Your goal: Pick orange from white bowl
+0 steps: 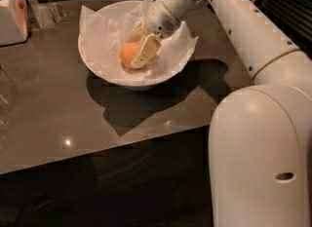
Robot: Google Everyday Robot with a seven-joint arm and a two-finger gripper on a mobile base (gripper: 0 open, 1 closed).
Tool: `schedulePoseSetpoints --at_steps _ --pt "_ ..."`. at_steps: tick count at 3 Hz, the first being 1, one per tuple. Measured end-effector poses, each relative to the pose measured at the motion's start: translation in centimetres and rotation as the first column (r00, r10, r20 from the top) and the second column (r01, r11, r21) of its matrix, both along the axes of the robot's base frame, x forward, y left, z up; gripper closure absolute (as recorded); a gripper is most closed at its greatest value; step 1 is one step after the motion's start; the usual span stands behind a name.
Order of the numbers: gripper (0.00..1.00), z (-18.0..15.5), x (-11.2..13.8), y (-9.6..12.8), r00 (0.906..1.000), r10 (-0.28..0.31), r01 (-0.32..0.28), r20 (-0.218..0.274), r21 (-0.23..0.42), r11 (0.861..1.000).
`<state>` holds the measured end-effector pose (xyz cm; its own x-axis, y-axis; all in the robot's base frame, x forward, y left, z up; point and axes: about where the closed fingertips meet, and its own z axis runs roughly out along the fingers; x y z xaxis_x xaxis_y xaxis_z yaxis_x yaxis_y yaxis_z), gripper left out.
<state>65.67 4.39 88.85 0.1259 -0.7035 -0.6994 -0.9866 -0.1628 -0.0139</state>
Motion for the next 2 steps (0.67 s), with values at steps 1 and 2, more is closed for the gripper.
schedulePoseSetpoints --at_steps 1,2 --pt "0.27 -1.07 0.64 0.63 0.9997 0.010 -0.010 -0.023 0.003 1.000" --pt "0.21 -1.90 1.19 0.99 0.9991 0.011 -0.011 -0.041 0.003 1.000"
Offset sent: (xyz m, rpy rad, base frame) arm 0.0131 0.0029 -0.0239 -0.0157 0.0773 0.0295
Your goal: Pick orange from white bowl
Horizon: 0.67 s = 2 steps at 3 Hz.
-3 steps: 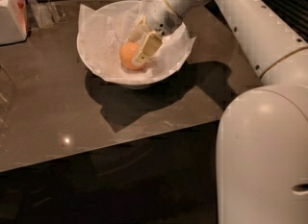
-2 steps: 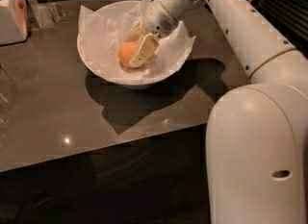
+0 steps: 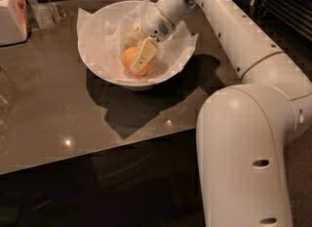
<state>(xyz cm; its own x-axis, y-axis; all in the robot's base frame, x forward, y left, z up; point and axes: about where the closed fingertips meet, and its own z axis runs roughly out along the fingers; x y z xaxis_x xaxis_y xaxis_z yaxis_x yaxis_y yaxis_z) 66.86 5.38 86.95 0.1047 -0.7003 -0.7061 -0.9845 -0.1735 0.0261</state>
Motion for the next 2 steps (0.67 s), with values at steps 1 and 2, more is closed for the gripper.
schedulePoseSetpoints --at_steps 1,2 --pt "0.36 -0.63 0.47 0.16 0.9999 -0.005 0.005 -0.013 -0.003 1.000" --pt "0.57 -0.83 0.81 0.10 0.9998 -0.013 0.013 -0.014 -0.004 1.000"
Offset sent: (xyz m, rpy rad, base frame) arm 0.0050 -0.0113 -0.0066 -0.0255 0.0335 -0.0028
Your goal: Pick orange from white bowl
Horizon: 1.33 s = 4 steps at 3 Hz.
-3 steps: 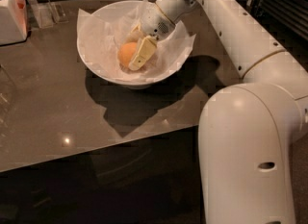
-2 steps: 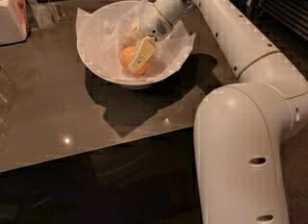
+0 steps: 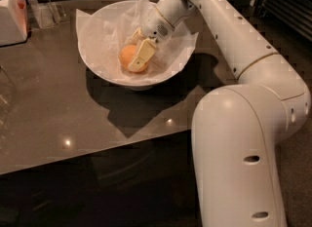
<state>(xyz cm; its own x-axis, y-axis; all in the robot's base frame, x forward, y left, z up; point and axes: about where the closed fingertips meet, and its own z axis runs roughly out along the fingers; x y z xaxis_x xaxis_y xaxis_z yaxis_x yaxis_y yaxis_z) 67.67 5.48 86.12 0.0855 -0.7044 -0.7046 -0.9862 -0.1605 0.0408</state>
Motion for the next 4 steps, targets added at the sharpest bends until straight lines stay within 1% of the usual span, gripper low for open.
schedulePoseSetpoints --at_steps 1,2,3,4 --pt "0.80 0.2 0.1 -0.2 1.0000 -0.007 0.007 0.006 0.001 1.000" --pt "1.00 1.4 0.0 -0.4 0.9994 -0.011 0.011 0.032 0.015 1.000" --pt "1.00 5.4 -1.9 -1.2 0.9972 0.005 -0.008 0.075 0.046 0.999" --pt "1.00 9.3 -4.4 -3.1 0.9951 -0.032 0.025 0.094 0.077 0.997"
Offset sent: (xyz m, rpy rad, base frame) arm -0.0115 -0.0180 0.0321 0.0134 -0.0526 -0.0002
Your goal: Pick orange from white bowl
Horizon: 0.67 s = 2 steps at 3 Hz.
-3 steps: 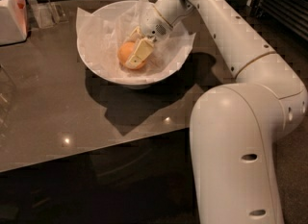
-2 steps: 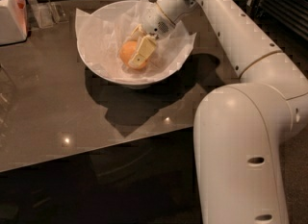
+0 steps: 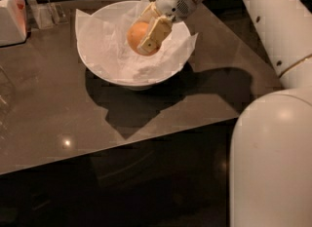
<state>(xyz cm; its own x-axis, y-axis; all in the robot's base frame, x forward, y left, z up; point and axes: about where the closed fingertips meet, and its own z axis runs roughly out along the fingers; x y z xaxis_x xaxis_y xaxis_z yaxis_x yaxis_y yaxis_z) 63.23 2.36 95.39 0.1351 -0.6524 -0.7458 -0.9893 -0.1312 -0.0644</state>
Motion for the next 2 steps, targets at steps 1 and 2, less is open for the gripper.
schedulePoseSetpoints --at_steps 1,2 --pt "1.00 2.7 -3.0 -1.9 0.9990 -0.039 0.038 0.024 0.053 0.998" --pt "1.00 4.0 -6.0 -3.7 0.9945 -0.098 0.095 0.035 0.090 0.991"
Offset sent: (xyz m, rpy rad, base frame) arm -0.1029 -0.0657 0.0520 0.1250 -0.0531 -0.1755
